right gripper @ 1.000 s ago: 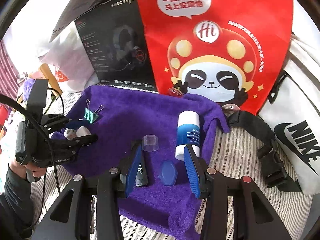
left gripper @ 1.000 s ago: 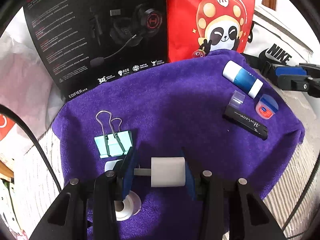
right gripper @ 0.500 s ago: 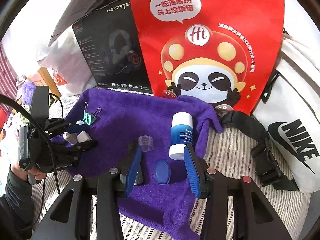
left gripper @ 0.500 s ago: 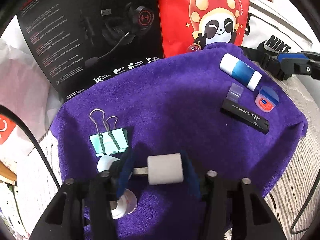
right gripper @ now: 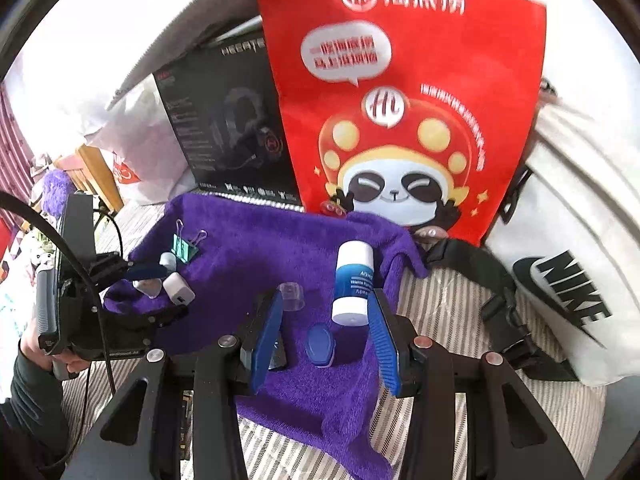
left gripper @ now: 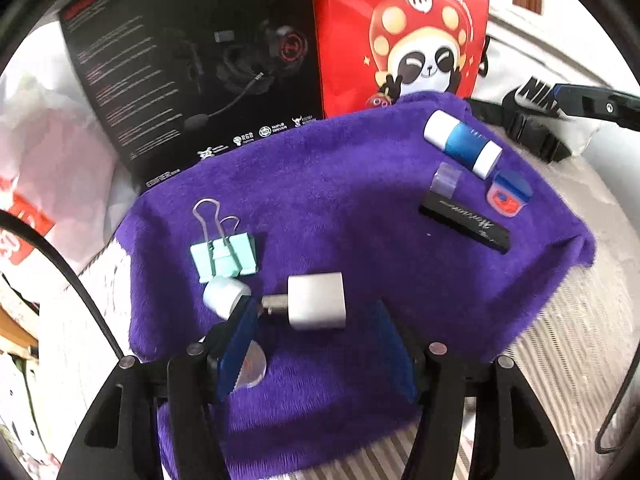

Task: Organize rigid objects
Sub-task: 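Release the Horizon tube with right tool while left tool sets the cube beside the clip, then close the left tool on the pink tube while the right tool withdraws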

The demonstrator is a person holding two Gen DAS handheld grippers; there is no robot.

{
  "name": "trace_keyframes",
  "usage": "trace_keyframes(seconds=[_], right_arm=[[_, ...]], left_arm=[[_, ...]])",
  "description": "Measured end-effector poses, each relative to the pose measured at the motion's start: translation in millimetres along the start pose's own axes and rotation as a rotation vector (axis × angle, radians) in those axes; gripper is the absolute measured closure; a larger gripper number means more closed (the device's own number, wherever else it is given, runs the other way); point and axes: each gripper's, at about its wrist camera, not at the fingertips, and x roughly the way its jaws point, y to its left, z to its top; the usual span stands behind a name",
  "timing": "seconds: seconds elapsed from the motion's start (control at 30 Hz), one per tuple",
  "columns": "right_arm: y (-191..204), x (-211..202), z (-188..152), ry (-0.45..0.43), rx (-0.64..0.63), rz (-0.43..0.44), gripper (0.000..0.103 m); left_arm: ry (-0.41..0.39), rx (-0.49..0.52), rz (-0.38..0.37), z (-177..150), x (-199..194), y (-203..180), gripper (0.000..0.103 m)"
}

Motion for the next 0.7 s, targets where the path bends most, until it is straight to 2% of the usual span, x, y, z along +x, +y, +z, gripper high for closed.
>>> trace_keyframes(seconds=[0.17,0.33,0.57,0.7], right_arm=[[6.0,-19.6,-8.5,-0.023,0.031,-0.014,0.058],[16.0,-34.3,-44.8,-0.01,0.07,-0.049,0.058],[36.2,-57.1,-102.9,0.008,0.114,-0.048,0.058],[42.5,-65.9,-126.1,0.017,0.149,-0.04,0.058]], left_arm=[[-0.036,-0.018,-0.009,-15.0,-36.8,-0.5,0.044],[-0.031,-0.025,-0.027,-41.1,-54.6,-19.7,0.044],[0.021,-0.054,-0.092,-76.9,-49.4,-49.5,0.044],[0.045,-0.04,-0.051,-80.4,-40.4,-64.1,0.044]])
